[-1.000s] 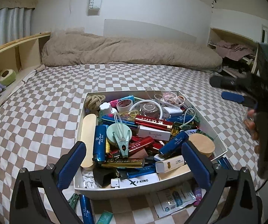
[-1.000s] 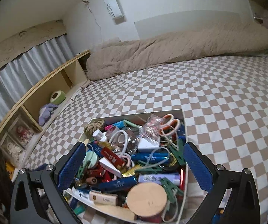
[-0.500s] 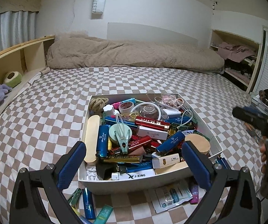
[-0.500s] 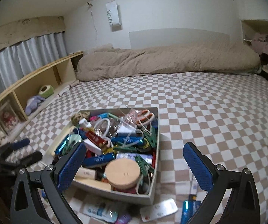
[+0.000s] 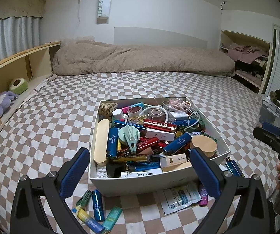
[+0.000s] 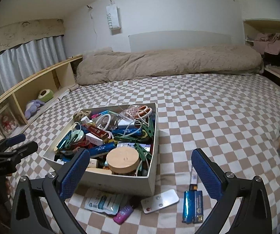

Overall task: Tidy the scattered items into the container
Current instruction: 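Withdraw both tools up and away from the white box, then lower the left tool toward the yellow-blue lighter while the right tool approaches the blue lighters, then nudge the yellow-blue lighter with the left tool to lie between its fingers, then close the left tool on the yellow-blue lighter while the right tool grasps a blue lighter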

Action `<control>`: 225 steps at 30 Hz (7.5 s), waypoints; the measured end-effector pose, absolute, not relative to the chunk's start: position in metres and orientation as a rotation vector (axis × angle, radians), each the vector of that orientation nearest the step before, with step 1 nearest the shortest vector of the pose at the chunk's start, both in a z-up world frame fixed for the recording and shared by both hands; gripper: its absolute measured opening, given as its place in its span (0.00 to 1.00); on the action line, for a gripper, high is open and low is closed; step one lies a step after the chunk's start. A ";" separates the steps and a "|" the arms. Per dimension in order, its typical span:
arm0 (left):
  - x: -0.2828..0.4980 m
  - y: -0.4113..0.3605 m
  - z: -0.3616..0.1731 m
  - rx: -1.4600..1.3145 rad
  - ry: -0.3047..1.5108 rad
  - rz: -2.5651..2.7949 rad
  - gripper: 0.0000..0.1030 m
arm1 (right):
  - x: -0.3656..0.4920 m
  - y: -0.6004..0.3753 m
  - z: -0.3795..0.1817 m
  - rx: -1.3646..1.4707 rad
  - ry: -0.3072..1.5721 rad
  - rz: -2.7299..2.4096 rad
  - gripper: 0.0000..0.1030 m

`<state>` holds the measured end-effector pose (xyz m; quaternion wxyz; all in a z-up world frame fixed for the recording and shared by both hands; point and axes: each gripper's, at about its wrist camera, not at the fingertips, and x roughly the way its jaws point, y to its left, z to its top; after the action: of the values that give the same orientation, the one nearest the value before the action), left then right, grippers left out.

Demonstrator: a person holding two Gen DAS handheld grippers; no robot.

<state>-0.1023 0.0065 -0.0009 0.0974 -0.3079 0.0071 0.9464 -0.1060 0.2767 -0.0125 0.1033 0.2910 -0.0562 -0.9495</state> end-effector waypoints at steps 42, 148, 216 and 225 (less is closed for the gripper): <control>-0.049 -0.052 0.029 -0.838 -0.055 2.943 1.00 | -0.050 0.319 0.002 0.819 -0.237 -2.890 1.00; -0.114 -0.102 -0.167 -1.530 0.246 2.808 1.00 | -0.075 0.319 -0.188 1.246 -0.172 -2.934 1.00; -0.130 -0.118 -0.185 -1.426 0.102 3.033 1.00 | -0.098 0.363 -0.171 1.515 -0.058 -2.976 1.00; -0.129 -0.118 -0.184 -1.408 0.080 3.035 1.00 | -0.103 0.380 -0.172 1.677 0.000 -2.927 1.00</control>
<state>-0.1286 -0.1180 -0.1835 -0.1022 -0.4186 0.0237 0.9021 -0.1033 0.3796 -0.1722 -0.1155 0.4939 0.0000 -0.8618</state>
